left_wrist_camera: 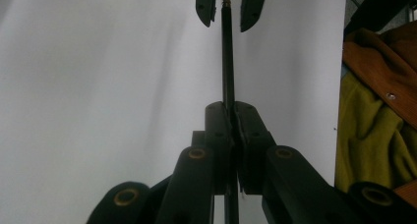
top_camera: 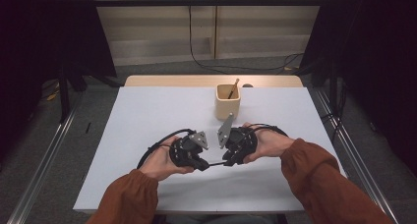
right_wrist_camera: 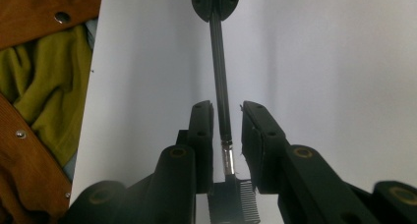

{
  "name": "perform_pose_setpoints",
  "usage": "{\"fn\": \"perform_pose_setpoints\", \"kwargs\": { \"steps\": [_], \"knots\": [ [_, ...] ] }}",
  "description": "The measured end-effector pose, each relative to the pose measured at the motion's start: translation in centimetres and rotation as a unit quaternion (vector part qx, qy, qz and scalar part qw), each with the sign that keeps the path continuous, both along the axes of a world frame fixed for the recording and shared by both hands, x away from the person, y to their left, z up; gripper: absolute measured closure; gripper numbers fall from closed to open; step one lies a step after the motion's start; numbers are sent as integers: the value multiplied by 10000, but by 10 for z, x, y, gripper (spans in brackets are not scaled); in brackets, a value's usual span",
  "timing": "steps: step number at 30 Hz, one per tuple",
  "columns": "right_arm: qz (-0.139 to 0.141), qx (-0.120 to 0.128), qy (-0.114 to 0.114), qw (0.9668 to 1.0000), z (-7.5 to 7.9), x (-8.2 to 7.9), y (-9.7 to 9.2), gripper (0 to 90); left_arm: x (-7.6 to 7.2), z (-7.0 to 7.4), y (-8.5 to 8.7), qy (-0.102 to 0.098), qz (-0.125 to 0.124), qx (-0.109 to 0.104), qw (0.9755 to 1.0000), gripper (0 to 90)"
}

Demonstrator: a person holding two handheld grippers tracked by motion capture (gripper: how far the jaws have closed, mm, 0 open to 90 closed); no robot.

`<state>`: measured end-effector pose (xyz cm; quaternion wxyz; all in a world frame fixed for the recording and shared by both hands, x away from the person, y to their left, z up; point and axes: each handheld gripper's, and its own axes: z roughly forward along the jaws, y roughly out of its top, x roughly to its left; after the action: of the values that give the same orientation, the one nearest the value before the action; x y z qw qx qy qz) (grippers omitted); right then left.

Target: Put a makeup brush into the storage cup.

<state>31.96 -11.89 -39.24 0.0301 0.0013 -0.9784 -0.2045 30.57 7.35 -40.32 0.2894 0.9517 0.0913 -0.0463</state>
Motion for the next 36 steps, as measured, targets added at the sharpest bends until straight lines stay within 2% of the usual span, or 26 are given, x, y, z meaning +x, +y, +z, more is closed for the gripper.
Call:
{"fn": "perform_pose_setpoints", "kwargs": {
  "steps": [2,5,6,8,10,12,17,20,22,26,28,31,34,35,36],
  "knots": [
    [-70,78,52,9999,-1,-1,-2,677,0,1,2,6,0,-70,10000,857],
    [-146,156,-17,9998,-3,-1,-5,600,-1,2,4,21,-5,-127,9999,857],
    [-201,224,-23,9995,-3,-1,-6,549,-2,2,5,7,17,-123,9999,857],
    [-246,394,41,9989,-1,-1,-8,518,-1,2,6,28,-1,-123,9999,857],
    [-275,499,49,9984,1,0,-9,450,-1,2,8,67,5,-210,9998,857],
    [-263,616,51,9977,3,0,-10,400,0,3,10,32,47,-217,9997,857],
    [-390,894,12,9952,7,-1,-14,316,0,1,14,31,180,-302,9994,857],
    [-440,940,-60,9946,9,-3,-17,263,0,1,15,68,211,-363,9991,857],
    [-526,1099,-79,9925,8,-4,-19,229,-1,0,15,73,215,-363,9991,857],
    [-725,1213,-109,9899,6,-3,-26,191,-1,0,16,48,221,-378,9990,857],
    [-822,1291,-190,9880,6,-3,-29,135,0,0,16,86,231,-376,9990,857],
    [-943,1443,-234,9848,7,-4,-35,124,1,0,18,57,264,-362,9990,857],
    [-991,1569,-296,9822,6,-7,-40,127,1,2,20,22,228,-457,9987,856],
    [-1046,1637,-365,9803,6,-8,-41,131,1,2,21,67,216,-537,9983,856],
    [-1105,1709,-402,9782,5,-8,-43,130,1,2,21,54,228,-530,9983,856]
  ]
}}
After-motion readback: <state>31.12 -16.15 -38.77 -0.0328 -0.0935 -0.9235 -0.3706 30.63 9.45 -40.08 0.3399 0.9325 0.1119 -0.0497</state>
